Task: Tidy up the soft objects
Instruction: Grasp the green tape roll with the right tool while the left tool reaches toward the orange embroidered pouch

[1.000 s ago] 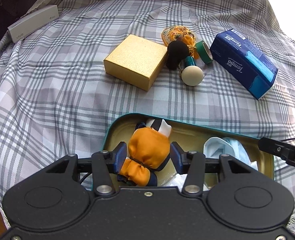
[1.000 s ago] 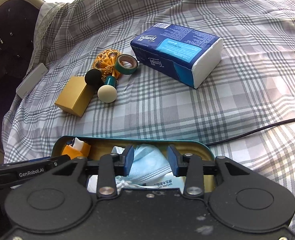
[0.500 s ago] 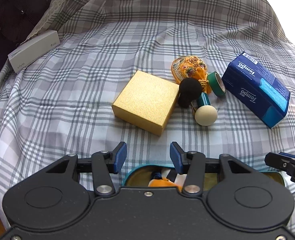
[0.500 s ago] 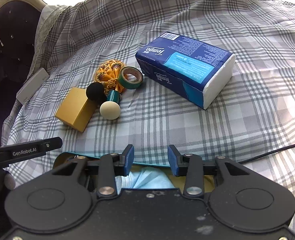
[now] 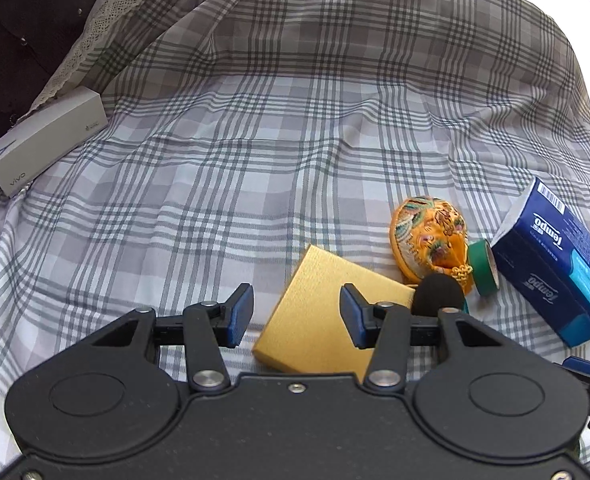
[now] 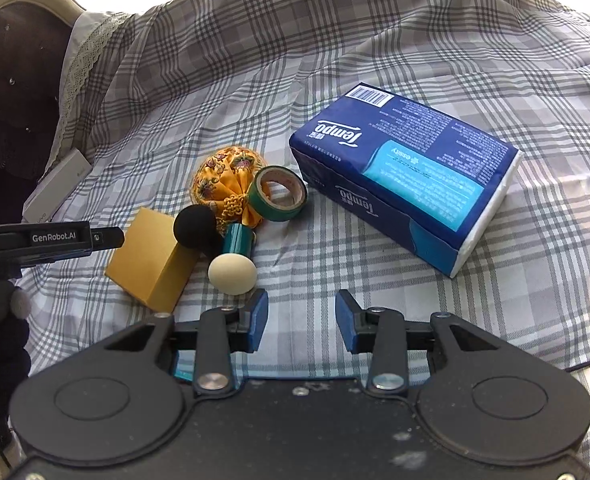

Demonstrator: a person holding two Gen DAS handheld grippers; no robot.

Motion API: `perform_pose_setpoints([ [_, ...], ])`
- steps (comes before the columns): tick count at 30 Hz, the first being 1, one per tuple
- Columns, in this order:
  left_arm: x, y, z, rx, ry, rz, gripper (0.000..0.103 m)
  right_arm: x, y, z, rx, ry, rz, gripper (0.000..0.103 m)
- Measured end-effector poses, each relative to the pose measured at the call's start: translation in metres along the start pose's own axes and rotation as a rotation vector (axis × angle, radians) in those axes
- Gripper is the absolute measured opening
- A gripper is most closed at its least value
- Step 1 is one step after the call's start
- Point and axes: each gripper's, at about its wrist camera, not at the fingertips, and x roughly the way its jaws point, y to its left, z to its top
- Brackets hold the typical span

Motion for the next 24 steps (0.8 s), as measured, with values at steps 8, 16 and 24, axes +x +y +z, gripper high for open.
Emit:
perform_pose_setpoints([
  [8, 0.017, 0.021, -0.002, -0.032, -0.022, -0.061, 0.048, 0.023, 0.015, 0.032, 0.039, -0.032, -0.017, 0.037],
  [16, 0.021, 0.030, -0.003, -0.034, -0.051, -0.094, 0.048, 0.053, 0.013, 0.056, 0.174, -0.027, -0.047, 0.037],
  [24, 0.011, 0.030, -0.006, -0.018, -0.076, -0.123, 0.048, 0.083, 0.015, 0.076, 0.307, -0.015, -0.069, 0.038],
])
